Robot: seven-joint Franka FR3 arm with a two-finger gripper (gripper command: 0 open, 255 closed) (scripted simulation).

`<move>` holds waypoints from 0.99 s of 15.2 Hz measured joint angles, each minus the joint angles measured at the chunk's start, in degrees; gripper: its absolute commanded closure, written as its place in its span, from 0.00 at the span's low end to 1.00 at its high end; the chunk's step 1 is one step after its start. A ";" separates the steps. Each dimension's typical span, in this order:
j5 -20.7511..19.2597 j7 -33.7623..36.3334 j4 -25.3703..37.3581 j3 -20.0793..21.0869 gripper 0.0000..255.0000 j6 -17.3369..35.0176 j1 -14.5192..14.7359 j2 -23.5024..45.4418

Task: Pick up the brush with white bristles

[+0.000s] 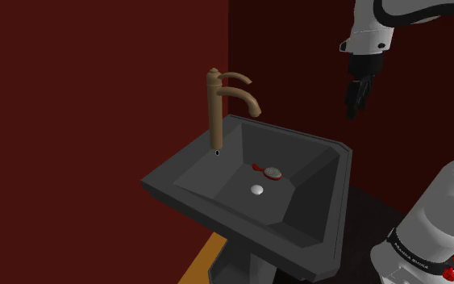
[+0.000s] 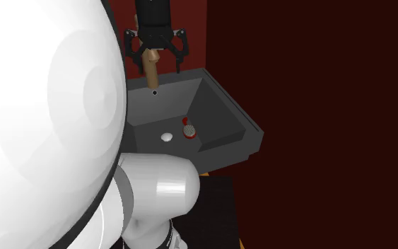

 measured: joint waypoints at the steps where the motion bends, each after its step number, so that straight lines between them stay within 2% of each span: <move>1: 0.00 0.00 0.00 0.00 0.00 0.00 0.00 0.00; 4: 0.01 -0.26 -2.03 -0.47 0.00 4.35 -0.06 2.14; 8: -0.03 -0.96 -6.10 -1.53 0.00 12.73 -0.25 6.03; 15: 0.56 -2.54 -8.75 -3.32 0.00 27.56 -0.29 17.24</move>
